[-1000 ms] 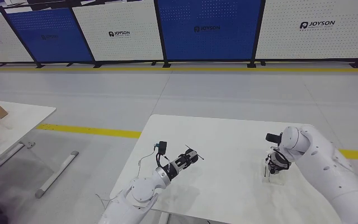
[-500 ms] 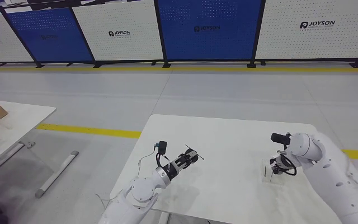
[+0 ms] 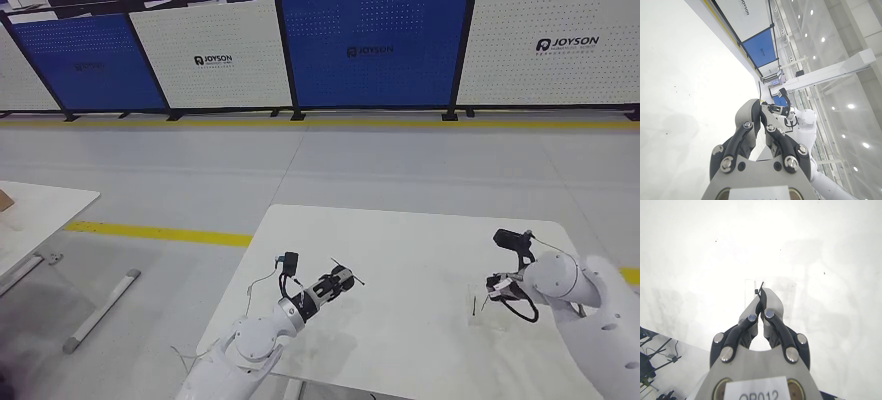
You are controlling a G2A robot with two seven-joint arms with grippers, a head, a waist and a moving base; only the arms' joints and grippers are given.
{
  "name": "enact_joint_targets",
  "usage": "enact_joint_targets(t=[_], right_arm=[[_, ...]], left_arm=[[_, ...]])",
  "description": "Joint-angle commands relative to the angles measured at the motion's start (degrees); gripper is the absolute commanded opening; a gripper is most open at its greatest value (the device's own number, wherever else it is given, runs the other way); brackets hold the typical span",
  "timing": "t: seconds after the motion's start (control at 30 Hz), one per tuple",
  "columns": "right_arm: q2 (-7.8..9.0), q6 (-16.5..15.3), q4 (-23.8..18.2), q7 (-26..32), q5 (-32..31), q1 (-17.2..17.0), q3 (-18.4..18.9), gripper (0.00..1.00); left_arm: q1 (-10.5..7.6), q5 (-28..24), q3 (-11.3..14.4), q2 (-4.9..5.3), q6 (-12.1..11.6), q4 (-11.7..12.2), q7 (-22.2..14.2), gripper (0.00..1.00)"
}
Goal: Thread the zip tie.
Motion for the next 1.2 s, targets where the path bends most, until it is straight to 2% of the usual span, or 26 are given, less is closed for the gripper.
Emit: enact_joint_targets(t=[0.0,0.4,0.5,0.6,0.7,0.77,0.87,0.9,1.17], right_arm=[[0.00,0.00,-0.01,0.00,0.00,-0.01,0.00,0.00],[0.00,0.00,-0.01,0.00,0.00,-0.01,0.00,0.00],[0.17,-0.41,-1.00,-3.41,0.50,-1.42,1.30,0.00],[0.76,0.00,-5.08,-6.92,-0.34,-4.52,4.36,0.00],[1.39,0.00,-12.40,-11.04,-1.01,-10.11,8.88,0.00],[1.65,0.00,-18.78,-14.92,-0.94,-15.25,12.09,0.00],[1.74,0.00,-25.70,-19.43,-1.17,-21.68,14.93,0.00],[1.71,0.00,-26.51,-19.53,-0.47,-22.67,15.49,0.00],[1.71,0.00,-26.51,-19.53,-0.47,-22.67,15.49,0.00]], left_arm=[[0.00,0.00,0.00,0.00,0.00,0.00,0.00,0.00],[0.00,0.00,0.00,0.00,0.00,0.00,0.00,0.00],[0.00,0.00,0.00,0.00,0.00,0.00,0.00,0.00],[0.00,0.00,0.00,0.00,0.00,0.00,0.00,0.00],[0.00,0.00,0.00,0.00,0.00,0.00,0.00,0.00],[0.00,0.00,0.00,0.00,0.00,0.00,0.00,0.00],[0.00,0.00,0.00,0.00,0.00,0.00,0.00,0.00],[0.00,0.00,0.00,0.00,0.00,0.00,0.00,0.00],[0.00,0.00,0.00,0.00,0.00,0.00,0.00,0.00]])
